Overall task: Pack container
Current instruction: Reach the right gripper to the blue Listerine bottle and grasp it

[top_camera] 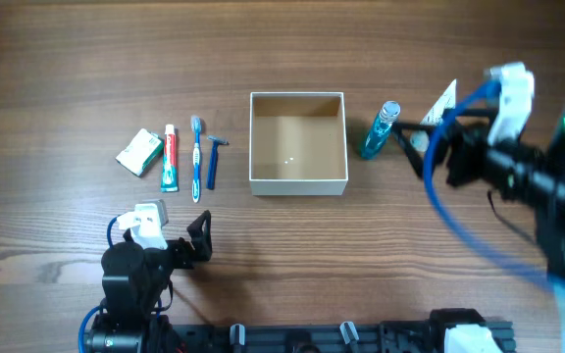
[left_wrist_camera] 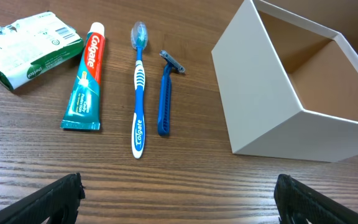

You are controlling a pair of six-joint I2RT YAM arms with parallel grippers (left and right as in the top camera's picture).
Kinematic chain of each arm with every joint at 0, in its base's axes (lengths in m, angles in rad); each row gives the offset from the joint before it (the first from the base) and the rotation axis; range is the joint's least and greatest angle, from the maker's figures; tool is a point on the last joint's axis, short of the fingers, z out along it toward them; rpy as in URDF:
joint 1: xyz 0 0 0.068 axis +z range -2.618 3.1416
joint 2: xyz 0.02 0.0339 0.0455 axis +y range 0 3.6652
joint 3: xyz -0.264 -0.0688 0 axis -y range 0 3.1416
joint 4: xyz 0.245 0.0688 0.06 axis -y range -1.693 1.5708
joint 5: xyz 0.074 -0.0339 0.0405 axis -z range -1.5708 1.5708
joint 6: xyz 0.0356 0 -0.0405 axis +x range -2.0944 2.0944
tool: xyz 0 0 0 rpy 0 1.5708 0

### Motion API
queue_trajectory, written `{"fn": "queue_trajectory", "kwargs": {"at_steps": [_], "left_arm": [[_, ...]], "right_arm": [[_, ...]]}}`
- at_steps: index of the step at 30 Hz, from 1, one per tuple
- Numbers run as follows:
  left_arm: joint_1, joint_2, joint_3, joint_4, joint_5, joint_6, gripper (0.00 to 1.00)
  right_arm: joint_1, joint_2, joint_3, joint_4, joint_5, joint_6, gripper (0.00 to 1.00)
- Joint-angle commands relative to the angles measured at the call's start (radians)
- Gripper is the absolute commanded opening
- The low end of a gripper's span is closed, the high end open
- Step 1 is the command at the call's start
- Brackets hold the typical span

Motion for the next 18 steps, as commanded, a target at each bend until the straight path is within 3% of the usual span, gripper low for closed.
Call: {"fn": "queue_trajectory", "kwargs": {"at_steps": [1, 6, 8, 12, 18], "left_arm": [[-0.006, -0.006, -0.01, 0.0, 0.042, 0.021, 1.0], [-0.006, -0.006, -0.01, 0.0, 0.042, 0.021, 1.0], [-0.006, -0.006, -0.01, 0.0, 0.042, 0.021, 1.0], [-0.006, -0.006, -0.01, 0.0, 0.042, 0.021, 1.0], [-0.006, -0.006, -0.01, 0.0, 0.042, 0.021, 1.0]], "right_arm": [[0.08, 0.229, 0.196, -0.135, 0.239, 0.1, 1.0], [0.213, 0.518, 0.42, -0.282, 0.51, 0.15, 1.0], [0.211, 0.58, 0.428, -0.282, 0.558, 0.241, 1.0], [0.195, 0.697, 0.427, -0.289, 0.554, 0.357, 1.0], [0.193, 0.834, 0.426, -0.298, 0.561, 0.39, 0.91]]}}
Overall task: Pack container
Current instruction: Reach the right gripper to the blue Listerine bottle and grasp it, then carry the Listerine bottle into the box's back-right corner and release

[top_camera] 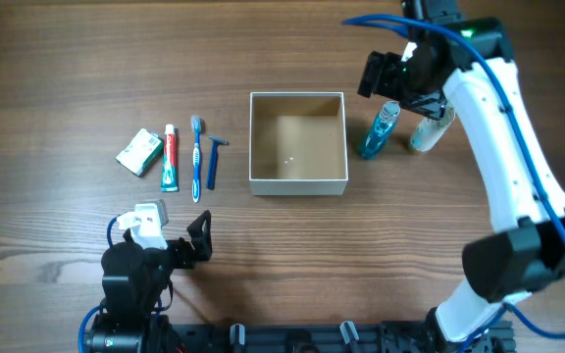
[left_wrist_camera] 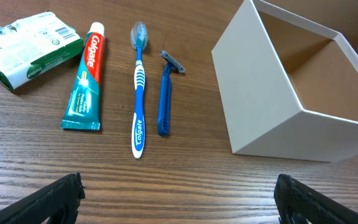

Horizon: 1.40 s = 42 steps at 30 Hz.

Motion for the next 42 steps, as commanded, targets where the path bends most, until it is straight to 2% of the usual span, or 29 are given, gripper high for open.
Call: {"fn": "queue_trajectory", "kwargs": {"at_steps": [1, 8, 10, 13, 15, 18, 24, 30, 36, 39, 42], "left_arm": [[-0.006, -0.006, -0.01, 0.0, 0.042, 0.02, 1.0], [-0.006, -0.006, -0.01, 0.0, 0.042, 0.02, 1.0], [-0.006, -0.006, -0.01, 0.0, 0.042, 0.02, 1.0], [-0.006, -0.006, -0.01, 0.0, 0.042, 0.02, 1.0], [-0.006, -0.006, -0.01, 0.0, 0.042, 0.02, 1.0], [-0.006, -0.006, -0.01, 0.0, 0.042, 0.02, 1.0], [-0.006, -0.006, -0.01, 0.0, 0.042, 0.02, 1.0], [-0.006, -0.006, -0.01, 0.0, 0.042, 0.02, 1.0], [-0.006, -0.006, -0.01, 0.0, 0.042, 0.02, 1.0], [-0.006, -0.006, -0.01, 0.0, 0.042, 0.02, 1.0], [-0.006, -0.006, -0.01, 0.0, 0.042, 0.02, 1.0]], "right_arm": [[-0.001, 0.083, 0.022, -0.014, 0.031, 0.055, 0.91], [-0.001, 0.148, -0.085, -0.014, 0.061, 0.095, 0.89], [-0.001, 0.148, -0.128, 0.02, 0.061, 0.095, 0.81], [-0.002, 0.148, -0.195, 0.089, 0.059, 0.09, 0.6], [-0.002, 0.141, -0.196, 0.109, 0.074, 0.076, 0.56], [-0.002, 0.108, -0.196, 0.124, 0.115, 0.055, 0.56], [-0.002, 0.047, -0.196, 0.145, 0.152, -0.039, 0.27], [0.008, -0.077, -0.196, 0.156, 0.154, -0.06, 0.22], [0.16, -0.329, -0.192, 0.179, 0.105, -0.132, 0.19], [0.32, -0.425, -0.192, 0.214, 0.147, -0.141, 0.23], [0.362, -0.394, -0.192, 0.213, 0.147, -0.138, 0.27]]}}
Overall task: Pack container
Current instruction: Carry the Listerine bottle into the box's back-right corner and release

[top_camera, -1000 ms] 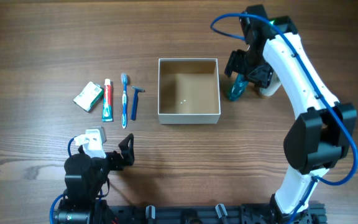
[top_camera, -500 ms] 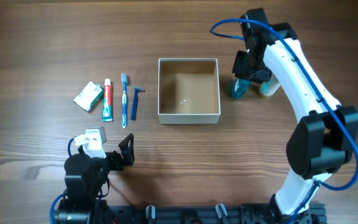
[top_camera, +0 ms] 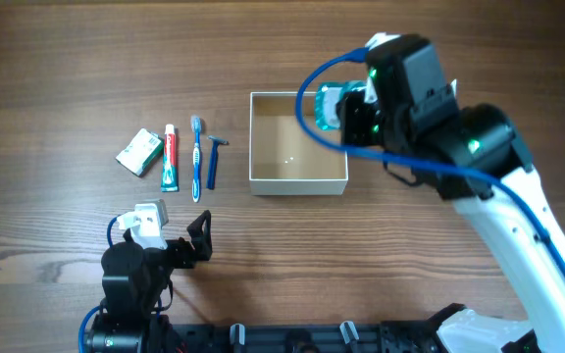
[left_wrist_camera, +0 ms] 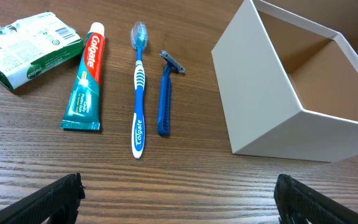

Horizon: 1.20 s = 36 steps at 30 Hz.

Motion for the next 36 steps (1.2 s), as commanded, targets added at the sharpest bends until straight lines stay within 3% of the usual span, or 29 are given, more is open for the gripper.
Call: {"fn": "queue_trajectory", "kwargs": {"at_steps": [1, 9, 18, 22, 30, 36], "left_arm": [[-0.006, -0.006, -0.01, 0.0, 0.042, 0.021, 1.0], [-0.006, -0.006, -0.01, 0.0, 0.042, 0.021, 1.0], [-0.006, -0.006, -0.01, 0.0, 0.042, 0.021, 1.0], [-0.006, -0.006, -0.01, 0.0, 0.042, 0.021, 1.0], [-0.006, -0.006, -0.01, 0.0, 0.042, 0.021, 1.0], [-0.006, -0.006, -0.01, 0.0, 0.042, 0.021, 1.0]], "right_arm": [[0.019, 0.065, 0.016, 0.009, 0.027, -0.017, 0.28], [0.008, 0.334, 0.016, 0.033, 0.069, -0.047, 0.34], [-0.086, 0.474, 0.016, 0.103, 0.101, -0.072, 0.38], [-0.106, 0.492, 0.016, 0.121, -0.044, -0.153, 0.59], [-0.106, 0.455, 0.016, 0.121, -0.039, -0.145, 0.95], [-0.118, 0.156, 0.038, 0.071, 0.017, -0.131, 1.0]]}}
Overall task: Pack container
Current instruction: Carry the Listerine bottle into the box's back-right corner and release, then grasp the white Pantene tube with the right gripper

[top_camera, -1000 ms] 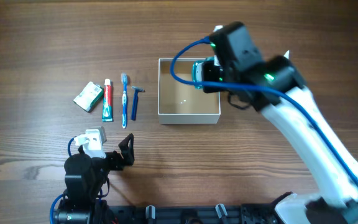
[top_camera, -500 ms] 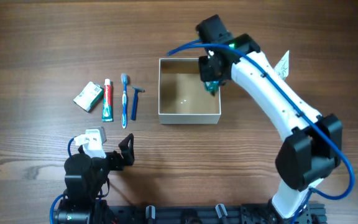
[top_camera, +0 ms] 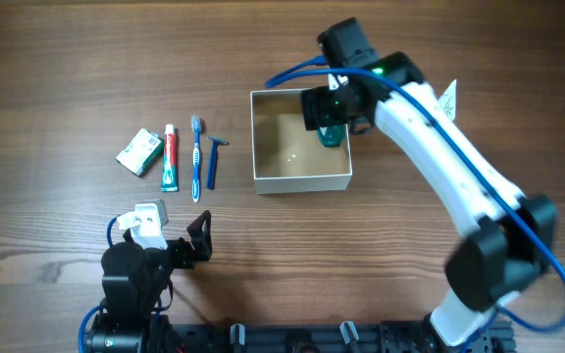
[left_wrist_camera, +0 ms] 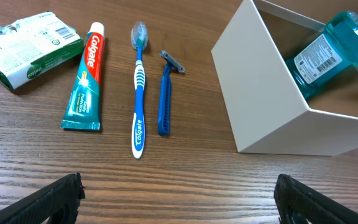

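The white cardboard box (top_camera: 263, 142) with a brown inside stands mid-table. My right gripper (top_camera: 328, 113) reaches into its far right corner, shut on the blue mouthwash bottle (top_camera: 333, 135). In the left wrist view the bottle (left_wrist_camera: 325, 57) leans tilted inside the box (left_wrist_camera: 266, 106). Left of the box lie a green soap pack (top_camera: 139, 151), a toothpaste tube (top_camera: 169, 157), a blue toothbrush (top_camera: 196, 157) and a blue razor (top_camera: 213, 160). My left gripper (left_wrist_camera: 179, 202) stands open near the front edge, nothing between its fingers.
A small pale item (top_camera: 447, 98) lies right of the box, partly behind the right arm. The right arm spans the table's right side from front to box. Bare wood lies between the left gripper and the row of toiletries.
My right gripper has moved left and down with the mouthwash bottle, from above the box's right rim to inside the box. The box has shifted slightly right. The left arm stayed put.
The mouthwash bottle stood right of the box with my right arm near it. Then the right gripper was at the bottle. Later it held the bottle over the box's right edge, and now the bottle is inside the box. The left gripper stayed open throughout.
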You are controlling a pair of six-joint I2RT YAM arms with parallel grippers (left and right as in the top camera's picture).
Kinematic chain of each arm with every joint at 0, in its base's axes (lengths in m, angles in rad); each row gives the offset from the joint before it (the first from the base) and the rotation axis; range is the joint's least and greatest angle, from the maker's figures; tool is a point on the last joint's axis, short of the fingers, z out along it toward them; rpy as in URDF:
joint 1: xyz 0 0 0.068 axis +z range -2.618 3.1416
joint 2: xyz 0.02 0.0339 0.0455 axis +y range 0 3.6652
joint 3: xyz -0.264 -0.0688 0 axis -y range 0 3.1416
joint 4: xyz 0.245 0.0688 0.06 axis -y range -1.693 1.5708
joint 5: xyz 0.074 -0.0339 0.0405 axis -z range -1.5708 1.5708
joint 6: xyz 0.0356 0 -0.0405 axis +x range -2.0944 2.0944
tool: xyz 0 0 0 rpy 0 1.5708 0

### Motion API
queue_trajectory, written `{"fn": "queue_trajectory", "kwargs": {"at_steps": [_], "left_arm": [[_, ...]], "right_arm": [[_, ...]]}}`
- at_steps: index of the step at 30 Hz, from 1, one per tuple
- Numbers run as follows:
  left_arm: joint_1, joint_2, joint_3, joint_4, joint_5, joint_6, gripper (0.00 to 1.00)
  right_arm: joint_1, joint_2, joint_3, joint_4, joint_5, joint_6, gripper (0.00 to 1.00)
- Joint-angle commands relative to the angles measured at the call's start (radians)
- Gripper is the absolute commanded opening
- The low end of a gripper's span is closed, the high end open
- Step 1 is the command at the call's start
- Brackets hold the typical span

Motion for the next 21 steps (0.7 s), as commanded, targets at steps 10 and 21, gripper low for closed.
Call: {"fn": "queue_trajectory", "kwargs": {"at_steps": [10, 21], "left_arm": [[-0.006, -0.006, -0.01, 0.0, 0.042, 0.021, 1.0], [-0.006, -0.006, -0.01, 0.0, 0.042, 0.021, 1.0]], "right_arm": [[-0.377, -0.317, 0.034, -0.126, 0.013, 0.023, 0.92], [-0.466, 0.066, 0.034, -0.184, -0.007, 0.072, 0.78]]}}
